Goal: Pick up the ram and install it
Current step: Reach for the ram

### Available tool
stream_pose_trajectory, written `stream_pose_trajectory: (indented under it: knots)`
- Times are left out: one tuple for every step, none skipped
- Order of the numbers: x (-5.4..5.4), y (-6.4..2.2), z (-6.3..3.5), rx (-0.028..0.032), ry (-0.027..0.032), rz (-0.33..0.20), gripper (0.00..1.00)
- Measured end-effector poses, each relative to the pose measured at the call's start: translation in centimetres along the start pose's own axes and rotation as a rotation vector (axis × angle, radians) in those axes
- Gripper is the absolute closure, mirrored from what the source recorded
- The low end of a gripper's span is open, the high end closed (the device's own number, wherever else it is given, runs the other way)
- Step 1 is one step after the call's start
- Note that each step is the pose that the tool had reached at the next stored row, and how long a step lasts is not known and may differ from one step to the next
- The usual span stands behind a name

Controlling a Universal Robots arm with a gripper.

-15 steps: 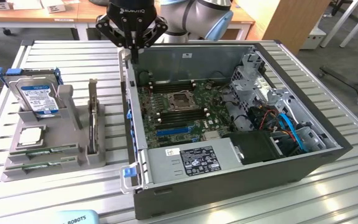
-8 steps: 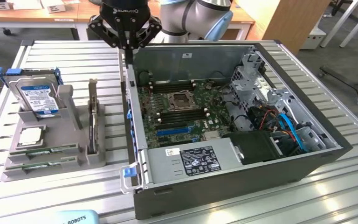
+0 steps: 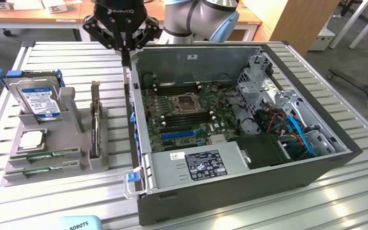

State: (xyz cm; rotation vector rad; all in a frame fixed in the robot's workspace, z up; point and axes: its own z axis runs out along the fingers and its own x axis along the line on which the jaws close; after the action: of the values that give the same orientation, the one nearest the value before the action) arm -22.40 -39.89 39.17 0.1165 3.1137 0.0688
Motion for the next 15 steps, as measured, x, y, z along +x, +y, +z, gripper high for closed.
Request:
stream_pose_trajectory:
  knots:
    - [0.1,-0.01,0.00,0.0000,0.0000,0.000,0.90]
    - [0.3,-0.02,0.00,0.0000,0.0000,0.000,0.90]
    - [0.4,-0.03,0.00,0.0000,0.0000,0.000,0.90]
    - [0.6,-0.04,0.00,-0.0001,-0.0001,0.000,0.90]
    - [0.8,-0.06,0.00,-0.0001,-0.0001,0.000,0.90]
    - [0.9,-0.07,0.00,-0.0001,-0.0001,0.000,0.90]
    - [1.1,-0.08,0.00,-0.0001,0.0000,0.000,0.90]
    - [1.3,-0.10,0.00,-0.0001,0.0000,0.000,0.90]
    - [1.5,-0.11,0.00,0.0000,-0.0001,0.000,0.90]
    - [1.7,-0.12,0.01,-0.0001,-0.0001,0.000,0.90]
    - [1.8,-0.14,0.00,0.0000,0.0000,0.000,0.90]
    - [2.0,-0.15,0.00,0.0000,0.0000,0.000,0.90]
    - [2.2,-0.17,0.00,0.0000,0.0000,0.000,0.90]
    - [2.4,-0.18,0.00,-0.0001,0.0000,0.000,0.90]
    - [2.6,-0.19,0.00,0.0000,0.0001,0.000,0.90]
